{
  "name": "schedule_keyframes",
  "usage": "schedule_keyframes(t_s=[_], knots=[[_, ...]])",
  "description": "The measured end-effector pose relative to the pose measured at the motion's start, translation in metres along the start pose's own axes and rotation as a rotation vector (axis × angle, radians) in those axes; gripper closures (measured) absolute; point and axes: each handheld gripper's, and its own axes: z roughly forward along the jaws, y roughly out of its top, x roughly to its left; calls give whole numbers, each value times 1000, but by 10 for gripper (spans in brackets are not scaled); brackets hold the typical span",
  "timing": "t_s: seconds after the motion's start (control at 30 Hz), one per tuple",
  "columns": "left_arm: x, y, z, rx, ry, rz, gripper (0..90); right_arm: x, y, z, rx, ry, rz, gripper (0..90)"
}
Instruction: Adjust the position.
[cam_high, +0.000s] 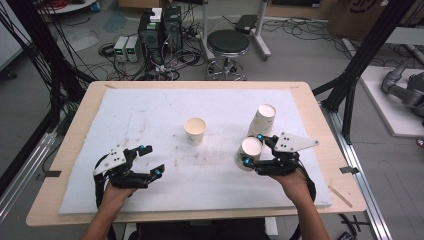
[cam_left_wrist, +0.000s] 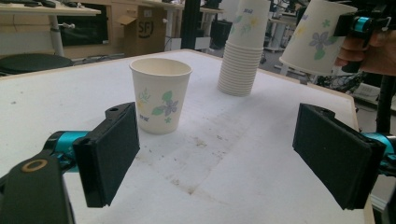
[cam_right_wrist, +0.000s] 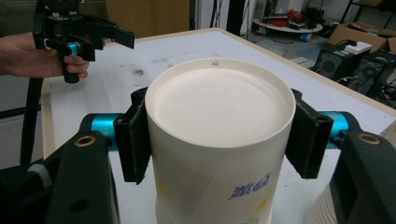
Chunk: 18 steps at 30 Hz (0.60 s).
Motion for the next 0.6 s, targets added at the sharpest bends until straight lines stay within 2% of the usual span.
schedule_keyframes(t_s=[0.33, 0.5, 0.6], knots=[[-7, 3, 6, 4, -34, 9, 146, 4, -2, 6, 1, 32, 9, 351], [-12, 5, 14, 6, -81, 11, 147, 11, -2, 14, 11, 74, 10, 351], [-17, 6, 17, 12, -103, 29, 148, 16, -2, 21, 8, 108, 13, 350]])
